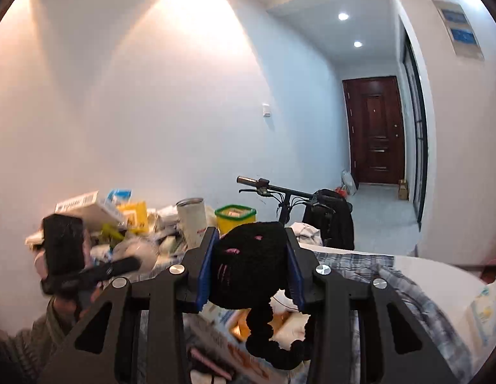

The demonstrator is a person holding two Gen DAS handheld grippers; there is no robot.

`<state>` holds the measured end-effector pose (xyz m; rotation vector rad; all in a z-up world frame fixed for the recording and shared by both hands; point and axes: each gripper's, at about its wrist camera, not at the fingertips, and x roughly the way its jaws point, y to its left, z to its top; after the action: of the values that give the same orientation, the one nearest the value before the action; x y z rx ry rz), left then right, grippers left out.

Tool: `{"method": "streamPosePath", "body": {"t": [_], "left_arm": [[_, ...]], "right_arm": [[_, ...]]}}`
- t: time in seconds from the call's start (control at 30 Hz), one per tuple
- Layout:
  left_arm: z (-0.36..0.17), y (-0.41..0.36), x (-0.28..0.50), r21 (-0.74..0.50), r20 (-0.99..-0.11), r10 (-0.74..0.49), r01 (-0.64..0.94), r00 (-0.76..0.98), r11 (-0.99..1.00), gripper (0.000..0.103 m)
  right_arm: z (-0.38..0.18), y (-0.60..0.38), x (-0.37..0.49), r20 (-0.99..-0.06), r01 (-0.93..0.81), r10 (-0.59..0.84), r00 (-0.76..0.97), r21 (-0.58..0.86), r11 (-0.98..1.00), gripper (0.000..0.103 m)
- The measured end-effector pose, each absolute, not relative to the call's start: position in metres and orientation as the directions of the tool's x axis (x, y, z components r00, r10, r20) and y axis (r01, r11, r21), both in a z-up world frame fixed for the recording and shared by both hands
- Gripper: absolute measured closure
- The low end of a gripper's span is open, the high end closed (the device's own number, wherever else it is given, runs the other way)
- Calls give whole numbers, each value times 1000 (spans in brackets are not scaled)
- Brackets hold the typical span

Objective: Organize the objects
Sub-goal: 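Grasp the black fabric pouch with the right gripper while the left holds the bun bag, then carry the black pouch over the box with the right gripper while the left holds the bag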

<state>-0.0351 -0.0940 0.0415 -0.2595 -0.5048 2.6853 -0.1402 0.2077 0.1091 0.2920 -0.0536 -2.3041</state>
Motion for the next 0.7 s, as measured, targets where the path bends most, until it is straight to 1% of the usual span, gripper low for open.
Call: {"method": "streamPosePath", "body": {"t": [0.07,0.1,0.17,0.23,0.3,0.5,0.7], "left_arm": [[41,-92,-35,-374,-113,410,-343,-905,-861,39],[41,-91,-35,-370,-115,407,-341,-906,-864,39],[39,-90,-37,-362,-125,401,-335,-908,-870,39],[39,-88,-37,-360,-133,400,-332,-907,-872,39],[38,-86,-37,-356,-138,398,-329,-907,-875,39],[36,-82,-39,-342,-155,399,-329,-904,-880,39],[33,-75,-42,-328,-185,404,-331,-896,-885,39]], "right_arm": [[90,202,-152,-179,721,-736,-653,152,-676,65],[79,200,-159,-184,721,-748,-637,198,-663,65],[60,195,-168,-244,716,-759,-603,254,-650,65],[48,189,-168,-293,700,-721,-628,192,-688,65],[43,188,-165,-301,704,-712,-635,155,-693,65],[41,193,-165,-283,711,-729,-623,184,-679,64],[31,184,-174,-326,726,-749,-577,215,-653,64]]}}
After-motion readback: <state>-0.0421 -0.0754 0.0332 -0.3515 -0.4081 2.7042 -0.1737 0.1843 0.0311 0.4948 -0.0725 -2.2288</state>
